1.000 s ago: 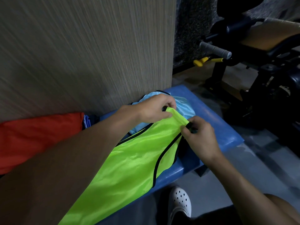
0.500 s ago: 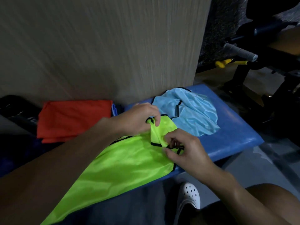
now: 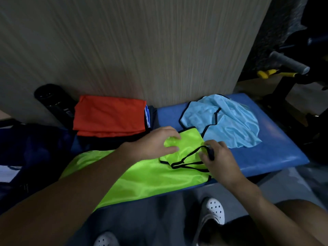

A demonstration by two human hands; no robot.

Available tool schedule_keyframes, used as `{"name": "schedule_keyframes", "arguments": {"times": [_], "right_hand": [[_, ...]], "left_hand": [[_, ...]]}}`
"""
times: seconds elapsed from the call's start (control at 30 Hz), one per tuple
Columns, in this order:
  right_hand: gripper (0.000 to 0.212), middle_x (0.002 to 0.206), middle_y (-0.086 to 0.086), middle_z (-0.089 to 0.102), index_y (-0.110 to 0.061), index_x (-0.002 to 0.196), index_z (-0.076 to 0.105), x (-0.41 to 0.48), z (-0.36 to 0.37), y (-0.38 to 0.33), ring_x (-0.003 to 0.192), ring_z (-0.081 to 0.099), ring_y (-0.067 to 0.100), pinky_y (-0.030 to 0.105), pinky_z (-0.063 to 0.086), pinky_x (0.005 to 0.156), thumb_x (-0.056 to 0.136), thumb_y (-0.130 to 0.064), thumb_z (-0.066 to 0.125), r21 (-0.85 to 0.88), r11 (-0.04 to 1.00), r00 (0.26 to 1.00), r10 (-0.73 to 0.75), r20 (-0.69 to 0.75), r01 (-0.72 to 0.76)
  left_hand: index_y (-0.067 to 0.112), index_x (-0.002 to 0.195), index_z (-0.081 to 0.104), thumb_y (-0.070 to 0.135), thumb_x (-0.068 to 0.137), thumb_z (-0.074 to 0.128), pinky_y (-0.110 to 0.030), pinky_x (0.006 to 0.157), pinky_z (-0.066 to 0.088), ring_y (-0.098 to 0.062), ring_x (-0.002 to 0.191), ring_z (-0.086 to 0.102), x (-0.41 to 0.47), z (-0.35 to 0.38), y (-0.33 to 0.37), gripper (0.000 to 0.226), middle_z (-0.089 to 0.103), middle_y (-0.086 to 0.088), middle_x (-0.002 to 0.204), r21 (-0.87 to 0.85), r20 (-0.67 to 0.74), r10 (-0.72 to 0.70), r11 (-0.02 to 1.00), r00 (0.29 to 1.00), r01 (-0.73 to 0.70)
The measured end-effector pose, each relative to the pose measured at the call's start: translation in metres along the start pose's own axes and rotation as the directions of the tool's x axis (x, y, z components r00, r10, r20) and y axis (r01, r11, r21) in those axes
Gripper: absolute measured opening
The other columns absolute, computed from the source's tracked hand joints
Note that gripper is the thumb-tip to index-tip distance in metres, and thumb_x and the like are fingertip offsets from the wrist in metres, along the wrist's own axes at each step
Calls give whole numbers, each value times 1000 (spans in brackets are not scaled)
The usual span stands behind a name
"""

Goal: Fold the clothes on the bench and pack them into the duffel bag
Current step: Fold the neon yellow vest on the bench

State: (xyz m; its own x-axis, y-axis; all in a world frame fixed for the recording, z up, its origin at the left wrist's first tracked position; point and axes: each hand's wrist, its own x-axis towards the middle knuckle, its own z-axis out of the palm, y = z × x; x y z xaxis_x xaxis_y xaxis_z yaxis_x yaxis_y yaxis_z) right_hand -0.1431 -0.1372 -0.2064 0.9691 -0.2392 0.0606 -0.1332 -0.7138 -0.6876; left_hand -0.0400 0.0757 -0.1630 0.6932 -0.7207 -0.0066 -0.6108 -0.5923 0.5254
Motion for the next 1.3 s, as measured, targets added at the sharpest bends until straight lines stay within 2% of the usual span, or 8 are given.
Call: {"name": "schedule_keyframes", "arguments": {"times": [0.2, 0.3, 0.43, 0.53, 0.67, 0.87, 1.0, 1.3], "right_hand": [[34, 91, -4, 58, -30, 114, 62, 3, -6, 4, 94, 56, 26, 40, 46, 81, 83, -43, 67, -171, 985, 996, -2, 85, 16], [15, 96, -1, 58, -28, 106, 66, 7, -11, 6, 89, 56, 20, 34, 43, 80, 92, -28, 60, -27, 999, 995, 42, 93, -39], [23, 82, 1, 63, -22, 96, 66, 11, -17, 9, 75, 57, 20, 29, 44, 67, 87, -3, 58, 54, 998, 988, -50, 148, 42], [18, 74, -4, 60, -19, 94, 71, 7, -17, 9, 70, 55, 15, 17, 41, 63, 82, -5, 68, 33, 995, 984, -97, 148, 93], [13, 74, -3, 65, -22, 73, 67, 5, -17, 12, 70, 60, 10, 24, 45, 66, 82, -15, 73, 75, 991, 973, -126, 192, 113], [31, 83, 6, 67, -12, 107, 58, 13, -11, 3, 81, 61, 23, 31, 45, 70, 90, -37, 66, 65, 997, 997, 26, 66, -30], [40, 72, -2, 57, -14, 112, 55, 18, 1, -3, 67, 53, 18, 30, 37, 60, 88, -43, 66, 37, 997, 993, 65, 94, -69], [30, 91, 3, 61, -21, 116, 64, 16, -11, 0, 84, 59, 25, 32, 42, 69, 87, -12, 64, -26, 999, 999, -29, -45, 28]], "left_hand": [[33, 143, 48, 47, 91, 65, -36, 113, 21, -12, 141, 29, -4, 28, -2, 57, 33, 8, 155, 220, 74, -122, 970, 990, 103], [37, 145, 44, 48, 92, 62, -36, 117, 15, -11, 145, 24, -1, 26, 3, 58, 27, 9, 160, 237, 53, -70, 970, 996, 56], [38, 153, 31, 47, 102, 44, -36, 120, 7, -7, 152, 9, 14, 28, 16, 53, 11, 13, 166, 273, 106, 44, 959, 993, -71], [41, 156, 19, 52, 104, 30, -42, 124, -1, -7, 153, -7, 19, 35, 13, 54, -6, 17, 166, 384, 265, -22, 919, 964, -85], [43, 157, 6, 57, 102, 29, -43, 124, -5, -9, 152, -16, 17, 41, 3, 61, -17, 16, 164, 450, 300, -54, 888, 953, -92], [43, 157, 7, 53, 103, 30, -36, 124, -7, -3, 150, -16, -1, 38, -2, 59, -11, 15, 165, 393, 186, 6, 916, 982, -80], [40, 157, 11, 58, 100, 14, -36, 124, -7, -1, 149, -18, -27, 41, -8, 60, -4, 15, 166, 389, 89, -16, 921, 996, -20], [40, 158, 7, 54, 100, 9, -39, 123, -8, -4, 149, -23, -29, 67, 8, 59, -9, 12, 166, 343, 33, -80, 937, 996, 64]]}}
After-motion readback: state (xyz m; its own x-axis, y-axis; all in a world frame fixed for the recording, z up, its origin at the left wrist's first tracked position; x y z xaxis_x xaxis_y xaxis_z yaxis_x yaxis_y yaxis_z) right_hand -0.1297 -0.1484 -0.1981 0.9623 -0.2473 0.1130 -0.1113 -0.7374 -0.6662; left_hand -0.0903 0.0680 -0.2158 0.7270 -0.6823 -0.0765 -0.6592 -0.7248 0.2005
